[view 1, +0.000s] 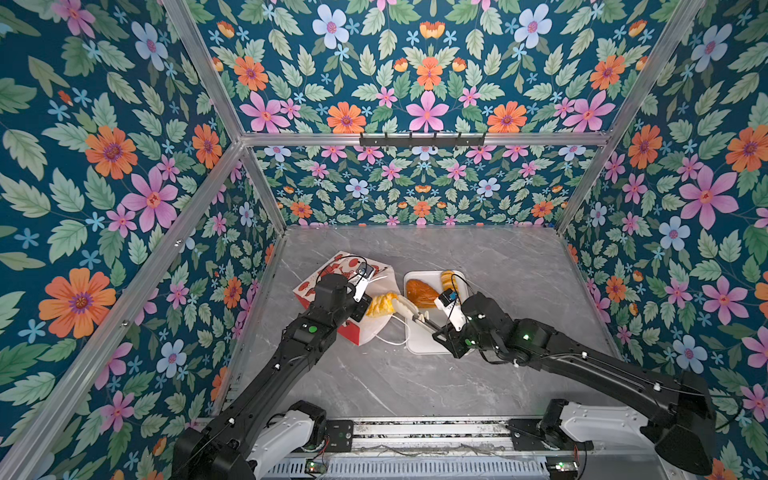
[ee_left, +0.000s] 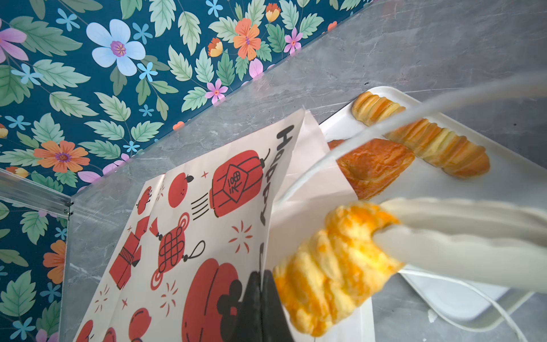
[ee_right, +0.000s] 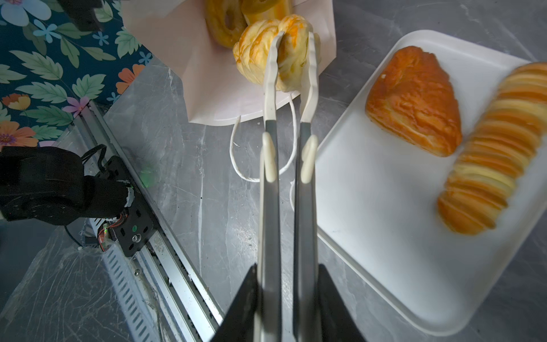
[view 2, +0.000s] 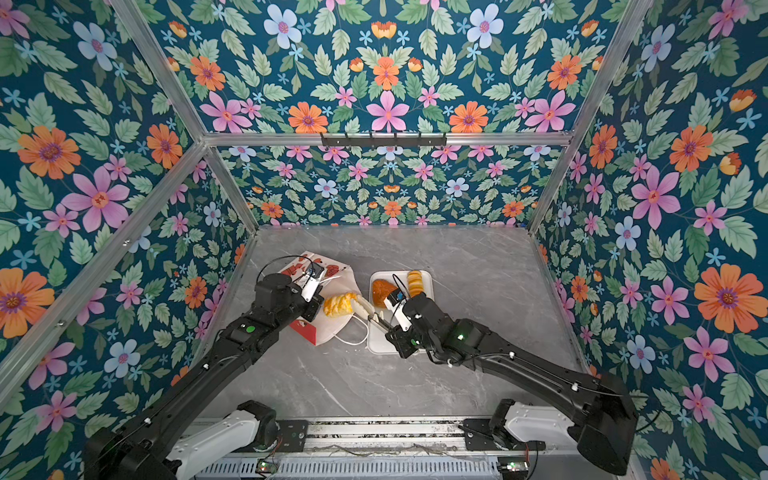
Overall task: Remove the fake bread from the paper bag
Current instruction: 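Pull the bun out of the bag over the tray with the right gripper, then lower the bun onto the tray and open the tongs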
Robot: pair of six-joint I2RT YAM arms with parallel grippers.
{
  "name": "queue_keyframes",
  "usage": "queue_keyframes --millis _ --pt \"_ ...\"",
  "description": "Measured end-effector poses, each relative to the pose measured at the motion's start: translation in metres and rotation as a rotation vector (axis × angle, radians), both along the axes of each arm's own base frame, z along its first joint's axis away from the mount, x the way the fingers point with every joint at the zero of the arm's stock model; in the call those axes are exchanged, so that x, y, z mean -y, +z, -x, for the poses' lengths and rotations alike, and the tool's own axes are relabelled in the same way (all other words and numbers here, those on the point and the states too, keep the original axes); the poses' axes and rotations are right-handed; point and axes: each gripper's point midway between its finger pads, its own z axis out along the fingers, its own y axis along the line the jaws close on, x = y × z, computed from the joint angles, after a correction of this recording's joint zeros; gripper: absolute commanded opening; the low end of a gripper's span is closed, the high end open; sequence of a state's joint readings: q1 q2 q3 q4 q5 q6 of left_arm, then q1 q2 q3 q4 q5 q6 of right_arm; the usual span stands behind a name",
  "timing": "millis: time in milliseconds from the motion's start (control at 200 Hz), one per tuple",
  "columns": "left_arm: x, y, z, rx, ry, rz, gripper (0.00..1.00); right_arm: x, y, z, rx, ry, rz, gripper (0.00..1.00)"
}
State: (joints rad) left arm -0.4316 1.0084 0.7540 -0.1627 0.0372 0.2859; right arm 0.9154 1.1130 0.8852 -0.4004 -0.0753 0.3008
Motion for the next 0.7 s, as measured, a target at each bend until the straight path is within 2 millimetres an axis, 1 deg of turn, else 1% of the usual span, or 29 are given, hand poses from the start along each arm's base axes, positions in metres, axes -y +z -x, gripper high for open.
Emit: queue_keyframes --millis 100,390,510,700 --pt "-0.002 0.001 -0.002 0.007 0.011 -0.003 0.00 0.015 0.007 0.005 0.017 -0.030 -0.005 0.05" --pt "-0.006 0.001 -0.004 0.015 0.038 -0.012 0.00 0.055 0.016 0.024 0.026 -0.109 -0.031 0.05" --pt "-0.008 -0.003 -0.004 0.012 0.046 -0.017 0.00 0.071 0.011 0.029 0.010 -0.152 -0.013 0.05" --pt "-0.010 -0.002 -0.004 0.016 0.057 -0.018 0.00 0.089 -0.007 0.039 -0.041 -0.202 0.027 0.05"
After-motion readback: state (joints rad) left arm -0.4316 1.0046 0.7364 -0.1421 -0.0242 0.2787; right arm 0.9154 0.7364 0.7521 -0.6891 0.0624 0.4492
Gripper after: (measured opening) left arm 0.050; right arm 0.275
